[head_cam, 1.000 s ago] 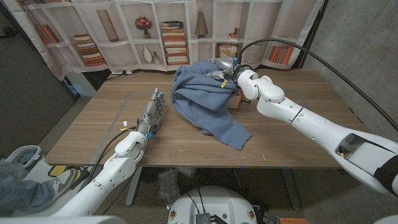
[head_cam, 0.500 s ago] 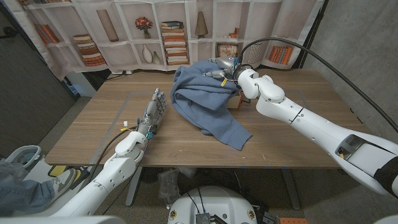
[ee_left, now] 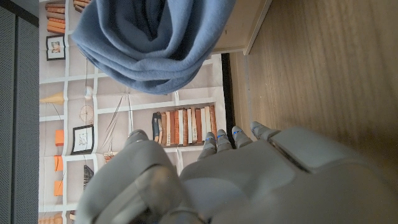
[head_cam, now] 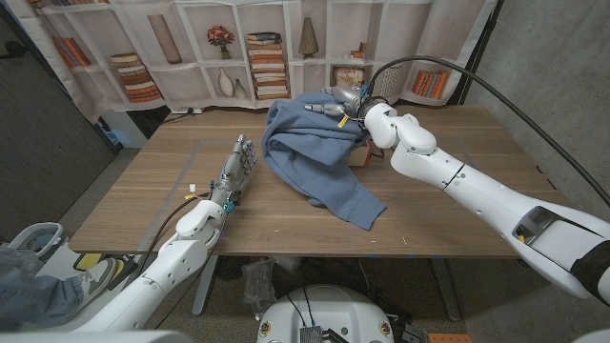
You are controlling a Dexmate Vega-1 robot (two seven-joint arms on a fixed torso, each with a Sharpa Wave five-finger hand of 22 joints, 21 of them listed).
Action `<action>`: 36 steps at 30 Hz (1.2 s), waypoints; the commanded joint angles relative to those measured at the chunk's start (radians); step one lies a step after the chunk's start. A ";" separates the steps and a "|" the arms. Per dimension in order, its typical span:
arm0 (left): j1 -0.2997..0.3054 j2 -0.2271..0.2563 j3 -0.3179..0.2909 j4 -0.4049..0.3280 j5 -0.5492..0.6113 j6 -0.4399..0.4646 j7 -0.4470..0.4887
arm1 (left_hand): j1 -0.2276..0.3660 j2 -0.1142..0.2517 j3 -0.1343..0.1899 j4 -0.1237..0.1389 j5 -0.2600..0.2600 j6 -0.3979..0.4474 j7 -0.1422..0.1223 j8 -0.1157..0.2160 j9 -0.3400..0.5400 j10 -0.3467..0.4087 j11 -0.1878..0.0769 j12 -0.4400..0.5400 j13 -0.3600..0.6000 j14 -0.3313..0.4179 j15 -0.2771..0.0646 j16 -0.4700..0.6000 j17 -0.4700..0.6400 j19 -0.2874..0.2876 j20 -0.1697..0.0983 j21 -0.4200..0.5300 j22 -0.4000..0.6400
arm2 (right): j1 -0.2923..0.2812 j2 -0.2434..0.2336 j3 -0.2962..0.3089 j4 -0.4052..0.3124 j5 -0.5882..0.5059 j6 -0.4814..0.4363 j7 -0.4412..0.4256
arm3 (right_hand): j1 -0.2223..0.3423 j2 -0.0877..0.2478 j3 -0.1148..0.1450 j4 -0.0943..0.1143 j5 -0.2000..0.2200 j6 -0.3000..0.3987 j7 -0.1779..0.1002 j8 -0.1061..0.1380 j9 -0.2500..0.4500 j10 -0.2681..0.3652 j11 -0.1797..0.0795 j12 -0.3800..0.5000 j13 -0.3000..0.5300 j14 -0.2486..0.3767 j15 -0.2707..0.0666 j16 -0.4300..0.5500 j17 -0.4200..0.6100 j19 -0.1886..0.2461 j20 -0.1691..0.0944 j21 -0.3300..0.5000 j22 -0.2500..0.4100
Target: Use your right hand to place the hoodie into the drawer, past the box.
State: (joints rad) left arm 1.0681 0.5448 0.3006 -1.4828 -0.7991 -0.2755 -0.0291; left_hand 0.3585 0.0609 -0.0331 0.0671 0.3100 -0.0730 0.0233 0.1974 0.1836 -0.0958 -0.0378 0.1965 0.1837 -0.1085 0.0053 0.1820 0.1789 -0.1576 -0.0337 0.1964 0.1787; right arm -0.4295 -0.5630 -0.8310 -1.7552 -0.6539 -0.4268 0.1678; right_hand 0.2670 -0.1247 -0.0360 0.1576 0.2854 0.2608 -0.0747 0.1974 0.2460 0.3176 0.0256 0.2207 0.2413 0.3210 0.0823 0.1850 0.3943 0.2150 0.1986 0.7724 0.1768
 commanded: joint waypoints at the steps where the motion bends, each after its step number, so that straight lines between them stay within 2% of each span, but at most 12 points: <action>1: -0.008 -0.002 0.001 0.014 -0.005 0.000 -0.011 | 0.003 0.011 -0.002 0.003 -0.002 0.004 -0.001 0.001 0.004 -0.006 -0.003 0.004 0.004 -0.009 -0.001 0.007 0.005 -0.009 -0.019 0.005 0.004 | 0.001 -0.009 0.004 -0.031 0.042 -0.030 -0.008 | -0.025 0.002 -0.010 0.010 0.009 0.007 0.000 0.005 0.000 0.005 0.008 0.004 0.000 -0.001 0.010 0.003 -0.004 0.002 0.008 -0.011 0.002; 13: -0.013 -0.009 0.004 0.025 -0.005 -0.005 -0.016 | 0.003 0.012 -0.004 0.003 -0.002 0.004 -0.001 0.001 0.004 -0.007 -0.002 0.004 0.004 -0.009 -0.002 0.007 0.005 -0.009 -0.019 0.005 0.004 | -0.003 -0.030 0.005 -0.071 0.045 -0.032 -0.022 | -0.059 0.002 -0.030 0.005 0.017 -0.014 0.004 -0.003 -0.010 -0.014 0.012 0.000 -0.008 -0.020 0.018 0.000 -0.027 -0.003 0.014 -0.033 0.000; 26: -0.008 -0.004 0.002 0.014 -0.003 -0.001 -0.009 | 0.004 0.013 -0.006 0.003 -0.002 0.005 -0.001 0.001 0.004 -0.007 0.000 0.004 0.004 -0.009 -0.001 0.007 0.005 -0.009 -0.019 0.005 0.004 | -0.006 -0.047 0.020 -0.095 0.039 0.005 -0.048 | -0.064 0.006 -0.037 -0.003 0.023 -0.012 0.001 0.000 -0.017 -0.014 0.010 0.003 -0.013 -0.019 0.014 0.002 -0.044 -0.002 0.014 -0.047 -0.001; 30: -0.007 -0.002 0.001 0.013 -0.003 -0.002 -0.009 | 0.004 0.013 -0.006 0.003 -0.002 0.002 0.001 0.000 0.004 -0.008 0.002 0.004 0.004 -0.011 0.002 0.006 0.005 -0.008 -0.030 0.006 0.004 | -0.005 -0.049 0.028 -0.108 0.034 0.005 -0.052 | -0.064 0.009 -0.038 -0.006 0.026 -0.023 0.001 -0.003 -0.019 -0.016 0.007 0.002 -0.015 -0.019 0.013 0.003 -0.051 -0.002 0.014 -0.053 -0.001; 33: -0.006 -0.001 -0.001 0.011 -0.004 -0.001 -0.009 | 0.005 0.013 -0.007 0.003 -0.002 0.002 0.001 0.000 0.004 -0.009 0.003 0.004 0.004 -0.012 0.002 0.006 0.005 -0.008 -0.030 0.006 0.004 | -0.006 -0.048 0.034 -0.115 0.032 0.004 -0.054 | -0.063 0.011 -0.038 -0.008 0.028 -0.026 -0.001 -0.004 -0.021 -0.014 0.016 0.004 -0.016 -0.020 0.010 0.003 -0.055 -0.001 0.014 -0.056 -0.001; 36: -0.006 0.000 -0.002 0.012 -0.005 -0.003 -0.011 | 0.005 0.014 -0.007 0.003 -0.002 0.001 0.001 0.000 0.004 -0.009 0.003 0.003 0.004 -0.013 0.003 0.006 0.005 -0.008 -0.031 0.006 0.004 | -0.006 -0.049 0.040 -0.125 0.032 -0.001 -0.052 | -0.062 0.012 -0.039 -0.009 0.029 -0.027 -0.001 -0.003 -0.022 -0.016 0.013 0.004 -0.016 -0.020 0.009 0.004 -0.058 0.000 0.014 -0.058 -0.001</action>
State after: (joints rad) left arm 1.0590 0.5403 0.3031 -1.4663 -0.8029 -0.2778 -0.0401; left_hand 0.3624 0.0648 -0.0330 0.0672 0.3100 -0.0730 0.0233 0.1974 0.1836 -0.0957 -0.0378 0.1965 0.1838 -0.1139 0.0107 0.1819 0.1789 -0.1576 -0.0337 0.1964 0.1787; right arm -0.4341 -0.6067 -0.8100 -1.8512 -0.6138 -0.4292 0.1248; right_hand 0.2055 -0.1154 -0.0704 0.1480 0.3087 0.2372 -0.0730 0.1974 0.2228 0.3070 0.0359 0.2206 0.2229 0.2994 0.0962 0.1849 0.3384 0.2152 0.2055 0.7163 0.1720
